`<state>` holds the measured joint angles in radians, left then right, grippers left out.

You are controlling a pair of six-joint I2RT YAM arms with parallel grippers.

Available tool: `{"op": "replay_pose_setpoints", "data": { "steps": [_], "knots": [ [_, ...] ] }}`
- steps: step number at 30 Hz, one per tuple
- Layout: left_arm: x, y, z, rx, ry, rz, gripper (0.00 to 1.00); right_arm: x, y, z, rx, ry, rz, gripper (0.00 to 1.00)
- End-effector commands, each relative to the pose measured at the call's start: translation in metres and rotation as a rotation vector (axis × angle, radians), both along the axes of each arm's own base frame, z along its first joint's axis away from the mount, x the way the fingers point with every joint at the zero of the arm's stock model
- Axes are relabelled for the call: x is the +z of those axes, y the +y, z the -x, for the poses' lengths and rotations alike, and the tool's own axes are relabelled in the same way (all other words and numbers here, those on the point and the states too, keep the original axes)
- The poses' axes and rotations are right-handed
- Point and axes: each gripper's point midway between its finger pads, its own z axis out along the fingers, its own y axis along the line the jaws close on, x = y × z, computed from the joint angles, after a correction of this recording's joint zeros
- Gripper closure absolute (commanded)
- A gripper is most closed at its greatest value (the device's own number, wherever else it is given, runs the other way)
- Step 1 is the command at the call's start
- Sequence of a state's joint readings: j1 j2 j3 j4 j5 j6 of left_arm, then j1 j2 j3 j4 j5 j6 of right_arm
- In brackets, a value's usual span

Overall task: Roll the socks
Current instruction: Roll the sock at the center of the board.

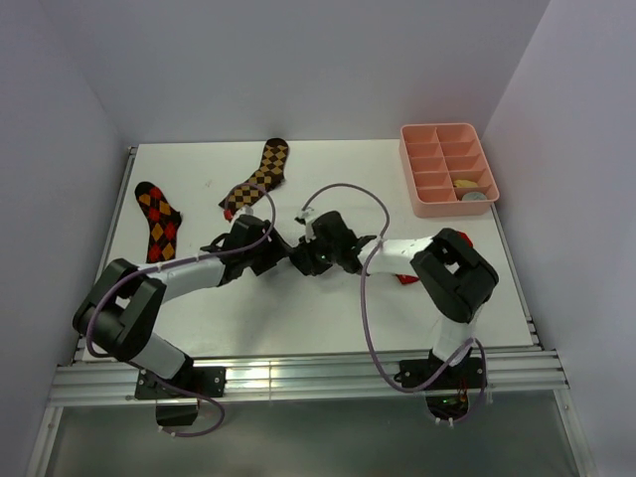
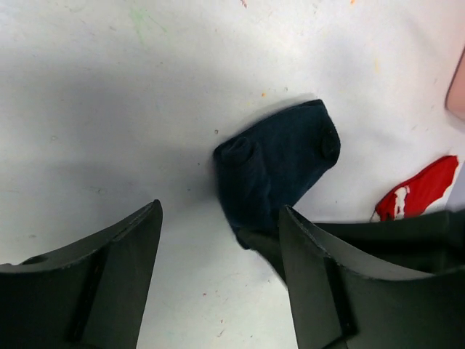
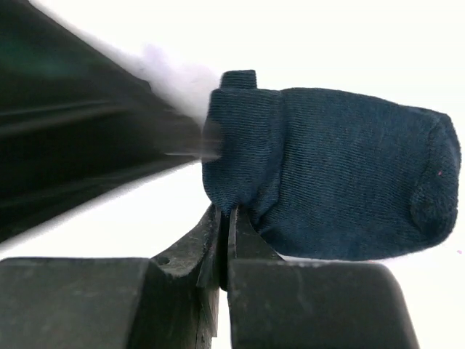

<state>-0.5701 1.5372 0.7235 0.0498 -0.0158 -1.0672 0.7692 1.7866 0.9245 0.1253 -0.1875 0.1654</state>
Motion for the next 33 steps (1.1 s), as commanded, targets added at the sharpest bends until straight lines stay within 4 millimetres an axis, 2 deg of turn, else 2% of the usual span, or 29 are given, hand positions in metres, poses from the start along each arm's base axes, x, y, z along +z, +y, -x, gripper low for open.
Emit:
{"op": "replay_pose_setpoints", "data": {
  "steps": [1, 5, 6, 7, 10, 21, 27, 30, 33],
  "knots": [
    [0.016, 0.002, -0.007, 0.056, -0.075, 0.051, 0.29, 0.002, 0.007, 0.020, 0.056, 0.265, -0.179, 1.00],
    [0.015, 0.002, -0.005, 0.057, -0.087, 0.072, 0.28, 0.006, 0.006, 0.026, 0.049, 0.473, -0.349, 1.00],
    [0.016, 0.001, -0.005, 0.054, -0.091, 0.082, 0.29, 0.009, 0.005, 0.017, 0.048, 0.484, -0.410, 1.00],
    [0.013, 0.001, -0.004, 0.051, -0.087, 0.083, 0.29, 0.015, 0.005, 0.023, 0.081, 0.535, -0.464, 1.00],
    [0.015, -0.006, -0.005, 0.030, -0.095, 0.107, 0.30, 0.018, 0.000, 0.018, 0.048, 0.607, -0.559, 1.00],
    [-0.005, -0.020, -0.010, 0.000, -0.043, 0.116, 0.42, -0.012, -0.017, 0.014, -0.091, 0.758, -0.589, 1.00],
    [-0.010, -0.023, -0.010, -0.008, -0.039, 0.128, 0.42, -0.027, -0.022, 0.016, -0.117, 0.808, -0.567, 1.00],
    [-0.010, -0.027, -0.012, -0.012, -0.040, 0.136, 0.39, -0.027, -0.022, 0.017, -0.121, 0.820, -0.579, 1.00],
    [-0.016, -0.030, -0.012, -0.020, -0.025, 0.126, 0.40, -0.028, -0.022, 0.016, -0.124, 0.826, -0.586, 1.00]
  ]
}}
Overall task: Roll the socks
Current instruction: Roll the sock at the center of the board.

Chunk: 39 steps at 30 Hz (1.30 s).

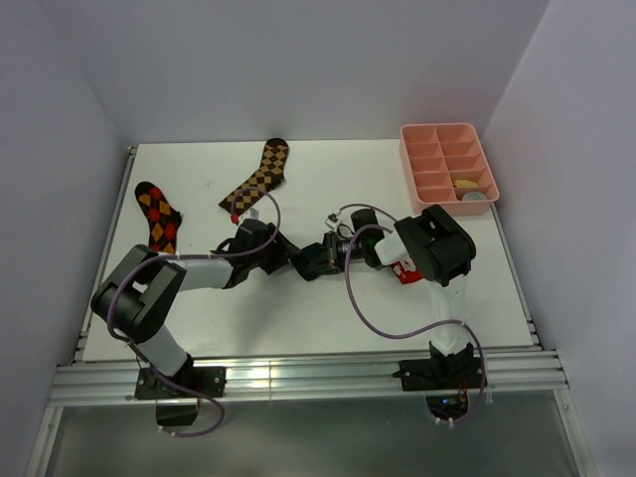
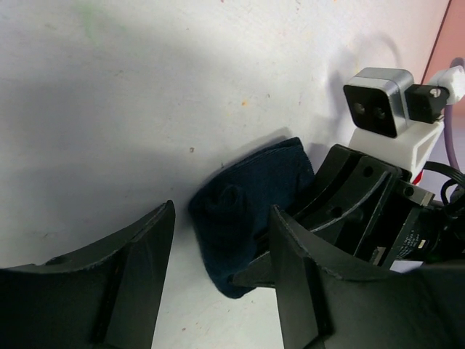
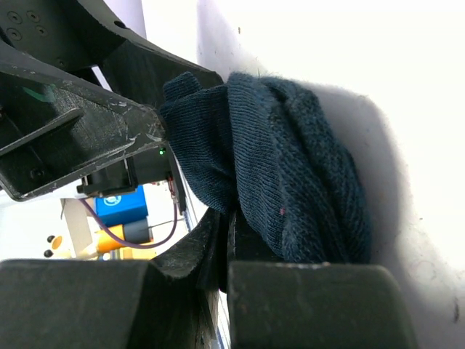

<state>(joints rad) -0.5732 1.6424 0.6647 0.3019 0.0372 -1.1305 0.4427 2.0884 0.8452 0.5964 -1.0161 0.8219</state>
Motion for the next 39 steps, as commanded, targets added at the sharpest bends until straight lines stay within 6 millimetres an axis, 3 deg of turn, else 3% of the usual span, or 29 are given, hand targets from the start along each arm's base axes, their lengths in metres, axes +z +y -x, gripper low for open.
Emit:
{"op": "replay_pose_setpoints", "data": {
  "steps": [1, 5, 6, 11, 15, 19, 20, 21, 22, 24, 27, 28, 33, 39],
  "knots": [
    [-0.001, -0.011, -0.004, -0.021, 0.003, 0.006, 0.41, -0.022, -0.008, 0.006, -0.024, 0.065, 0.039, 1.00],
    [-0.010, -0.010, -0.003, -0.019, 0.023, -0.013, 0.51, -0.024, -0.011, 0.005, -0.031, 0.065, 0.059, 1.00],
    [-0.012, -0.010, -0.004, -0.016, 0.030, -0.017, 0.59, -0.023, -0.012, 0.004, -0.031, 0.058, 0.065, 1.00],
    [-0.021, -0.010, -0.001, -0.021, 0.059, -0.042, 0.79, -0.016, -0.017, -0.003, -0.040, -0.035, 0.130, 0.99],
    [-0.017, -0.010, -0.003, -0.031, 0.056, -0.063, 1.00, -0.002, -0.019, -0.010, -0.048, -0.149, 0.188, 0.89],
    [-0.012, -0.006, -0.003, -0.041, 0.056, -0.117, 1.00, 0.013, -0.021, -0.016, -0.057, -0.337, 0.310, 0.71],
    [-0.012, -0.006, -0.002, -0.047, 0.061, -0.128, 1.00, 0.014, -0.023, -0.012, -0.052, -0.358, 0.353, 0.70],
    [-0.011, -0.005, -0.001, -0.059, 0.076, -0.150, 1.00, 0.030, -0.016, -0.008, -0.040, -0.433, 0.362, 0.69],
    [-0.009, -0.005, -0.001, -0.065, 0.077, -0.156, 1.00, 0.030, -0.022, -0.018, -0.078, -0.517, 0.448, 0.67],
    [-0.006, -0.001, -0.005, -0.052, 0.062, -0.192, 1.00, 0.048, -0.014, -0.010, -0.069, -0.640, 0.497, 0.63],
    [-0.004, 0.000, -0.005, -0.060, 0.063, -0.212, 1.00, 0.058, -0.019, -0.013, -0.129, -0.769, 0.586, 0.61],
    [-0.005, 0.001, -0.003, -0.064, 0.072, -0.219, 1.00, 0.070, -0.016, -0.015, -0.159, -0.831, 0.585, 0.60],
    [-0.003, -0.002, -0.004, -0.081, 0.074, -0.223, 1.00, 0.074, -0.013, -0.011, -0.134, -0.965, 0.640, 0.55],
    [-0.003, -0.005, -0.004, -0.100, 0.081, -0.235, 1.00, 0.065, 0.007, 0.001, -0.068, -1.080, 0.704, 0.53]
  ]
}}
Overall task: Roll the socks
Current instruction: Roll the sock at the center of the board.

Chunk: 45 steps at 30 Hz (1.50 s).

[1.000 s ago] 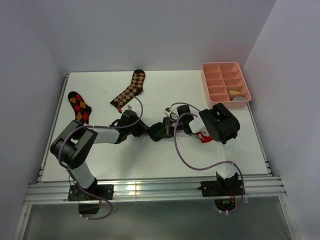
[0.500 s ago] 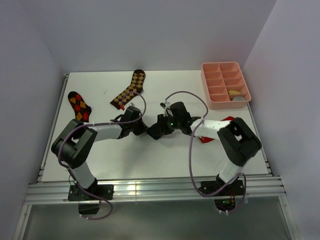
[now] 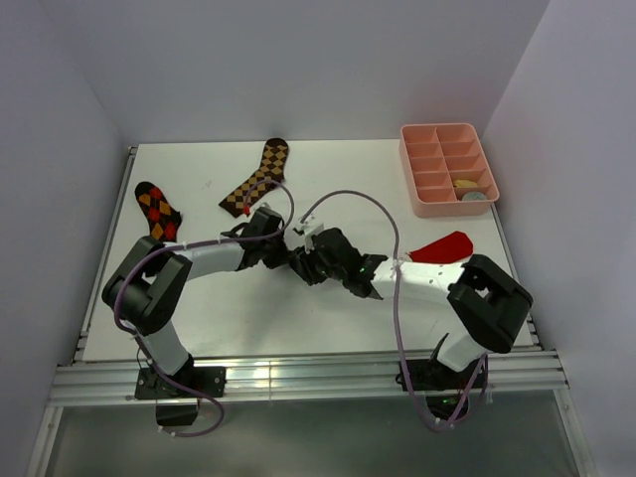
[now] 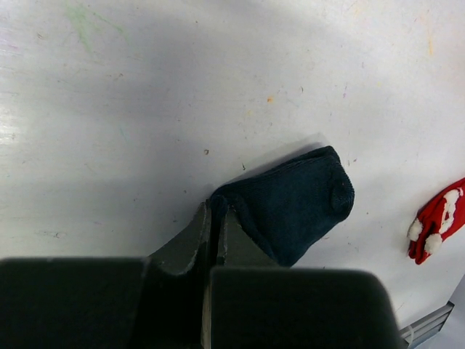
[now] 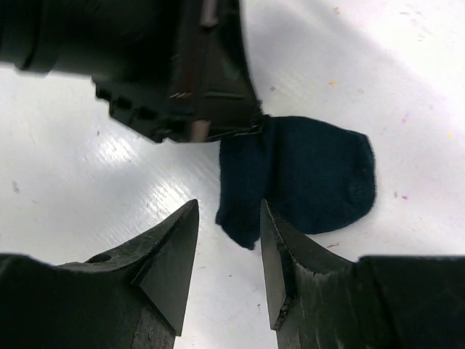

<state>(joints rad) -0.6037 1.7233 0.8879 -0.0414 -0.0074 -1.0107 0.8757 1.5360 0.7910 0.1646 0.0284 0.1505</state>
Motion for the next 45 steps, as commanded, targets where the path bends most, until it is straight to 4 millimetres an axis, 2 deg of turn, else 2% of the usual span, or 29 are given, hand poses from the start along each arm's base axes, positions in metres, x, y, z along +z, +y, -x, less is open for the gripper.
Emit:
{"op": "replay_pose_setpoints", "data": {
  "steps": [1, 5, 11, 12, 19, 25, 31, 34, 35, 37, 38, 42, 43, 45],
  "knots": [
    [0.009, -0.002, -0.003, -0.025, -0.019, -0.026, 1.00, 0.005, 0.004, -0.008, -0.012, -0.130, 0.074, 0.53],
    [0.008, -0.003, -0.002, -0.033, -0.012, -0.030, 1.00, 0.005, 0.016, 0.000, 0.017, -0.169, 0.102, 0.53],
    [0.008, -0.006, -0.003, -0.038, -0.010, -0.024, 1.00, -0.013, 0.026, 0.000, 0.036, -0.171, 0.175, 0.53],
    [0.007, -0.005, -0.002, -0.038, -0.006, -0.027, 1.00, -0.023, 0.025, 0.000, 0.039, -0.154, 0.203, 0.53],
    [0.009, -0.006, -0.003, -0.050, -0.013, -0.034, 1.00, -0.041, 0.008, -0.011, -0.070, -0.160, 0.296, 0.53],
    [0.006, -0.008, -0.002, -0.069, -0.005, -0.027, 1.00, -0.050, 0.005, -0.010, -0.090, -0.130, 0.321, 0.51],
    [0.010, -0.010, -0.002, -0.076, -0.010, -0.024, 1.00, -0.070, 0.004, -0.008, -0.078, -0.074, 0.386, 0.48],
    [0.014, -0.009, -0.004, -0.065, -0.017, -0.018, 1.00, -0.076, 0.004, -0.005, -0.064, -0.041, 0.392, 0.59],
    [0.015, -0.009, -0.004, -0.058, -0.018, -0.017, 1.00, -0.075, 0.005, -0.005, -0.063, -0.031, 0.387, 0.73],
    [0.019, -0.008, -0.002, -0.038, -0.015, 0.001, 0.99, -0.078, 0.001, -0.002, -0.065, 0.007, 0.381, 0.86],
    [0.020, -0.004, -0.005, -0.010, -0.028, -0.010, 0.97, -0.080, -0.002, -0.002, -0.073, 0.026, 0.372, 0.98],
    [0.026, 0.004, -0.007, 0.061, -0.044, 0.010, 0.83, -0.078, -0.009, 0.000, -0.080, 0.084, 0.321, 1.00],
    [0.029, 0.007, -0.006, 0.083, -0.045, 0.027, 0.75, -0.077, -0.011, -0.002, -0.083, 0.097, 0.304, 1.00],
    [0.033, 0.008, -0.007, 0.101, -0.057, 0.054, 0.66, -0.075, -0.008, 0.005, -0.046, 0.139, 0.257, 1.00]
  ]
}}
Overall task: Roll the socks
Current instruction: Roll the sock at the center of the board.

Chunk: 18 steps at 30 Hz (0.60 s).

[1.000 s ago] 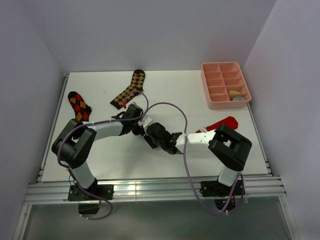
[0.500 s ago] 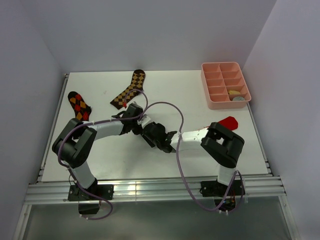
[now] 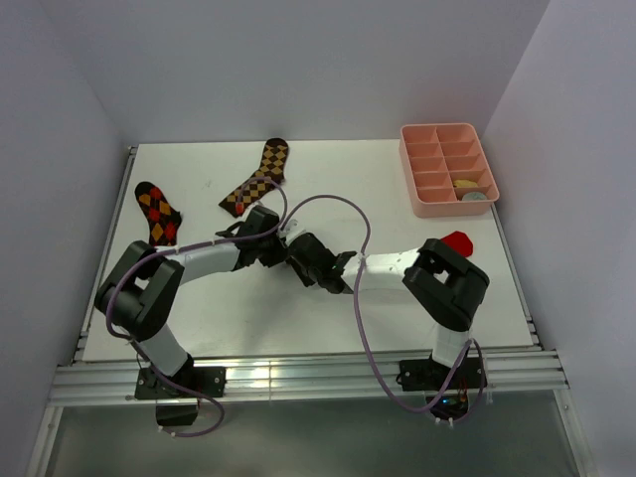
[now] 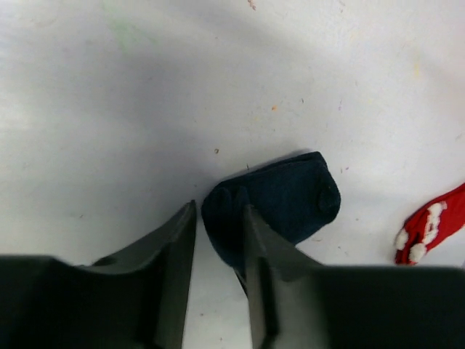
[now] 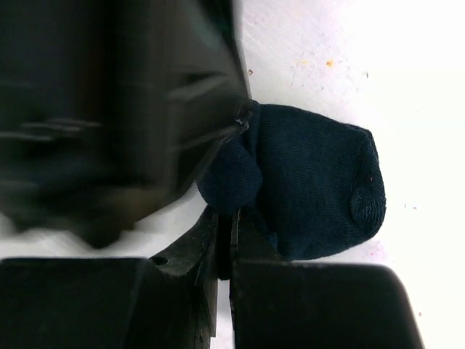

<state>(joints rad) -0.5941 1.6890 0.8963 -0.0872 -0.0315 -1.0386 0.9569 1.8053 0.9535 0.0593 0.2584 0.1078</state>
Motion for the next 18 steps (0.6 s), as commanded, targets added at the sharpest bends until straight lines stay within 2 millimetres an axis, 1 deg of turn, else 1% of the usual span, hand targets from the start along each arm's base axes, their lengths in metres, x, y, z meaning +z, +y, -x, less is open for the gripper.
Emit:
{"op": "replay_pose_setpoints", "data": {
  "steps": [1, 2, 3, 6, 7, 8, 9, 10, 12, 14, 15, 16, 17, 18],
  "knots": [
    [0.025, 0.002, -0.003, 0.066, -0.061, 0.069, 0.61, -0.014, -0.013, 0.020, 0.007, 0.168, -0.051, 1.00],
    [0.028, 0.003, -0.005, 0.071, -0.075, 0.082, 0.57, -0.013, -0.014, 0.024, 0.021, 0.214, -0.088, 1.00],
    [0.030, 0.003, -0.005, 0.070, -0.079, 0.087, 0.54, -0.009, -0.013, 0.020, 0.021, 0.208, -0.120, 1.00],
    [0.035, 0.002, -0.005, 0.051, -0.089, 0.098, 0.51, -0.008, -0.015, 0.022, 0.046, 0.281, -0.203, 1.00],
    [0.034, 0.001, -0.002, 0.043, -0.085, 0.101, 0.48, -0.009, -0.017, 0.022, 0.036, 0.307, -0.225, 1.00],
    [0.034, 0.001, -0.001, 0.043, -0.084, 0.105, 0.47, -0.007, -0.023, 0.015, 0.016, 0.318, -0.250, 1.00],
    [0.036, 0.001, -0.001, 0.046, -0.100, 0.125, 0.47, -0.005, -0.020, 0.018, 0.029, 0.346, -0.286, 1.00],
    [0.036, 0.000, 0.001, 0.048, -0.101, 0.140, 0.47, -0.007, -0.026, 0.014, -0.001, 0.369, -0.310, 1.00],
    [0.039, -0.001, 0.002, 0.060, -0.120, 0.179, 0.46, -0.006, -0.024, 0.016, 0.009, 0.416, -0.367, 1.00],
    [0.042, -0.004, 0.003, 0.054, -0.131, 0.210, 0.46, -0.008, -0.026, 0.016, -0.018, 0.470, -0.412, 1.00],
    [0.042, -0.005, 0.004, 0.055, -0.135, 0.229, 0.45, -0.009, -0.030, 0.010, -0.036, 0.481, -0.440, 1.00],
    [0.043, -0.008, 0.004, 0.050, -0.137, 0.241, 0.46, -0.010, -0.029, 0.016, -0.040, 0.538, -0.484, 1.00],
    [0.042, -0.009, 0.005, 0.044, -0.136, 0.249, 0.46, -0.007, -0.027, 0.014, -0.032, 0.547, -0.523, 1.00],
    [0.042, -0.012, 0.004, 0.040, -0.138, 0.256, 0.45, -0.011, -0.033, 0.009, -0.056, 0.577, -0.554, 1.00]
  ]
}}
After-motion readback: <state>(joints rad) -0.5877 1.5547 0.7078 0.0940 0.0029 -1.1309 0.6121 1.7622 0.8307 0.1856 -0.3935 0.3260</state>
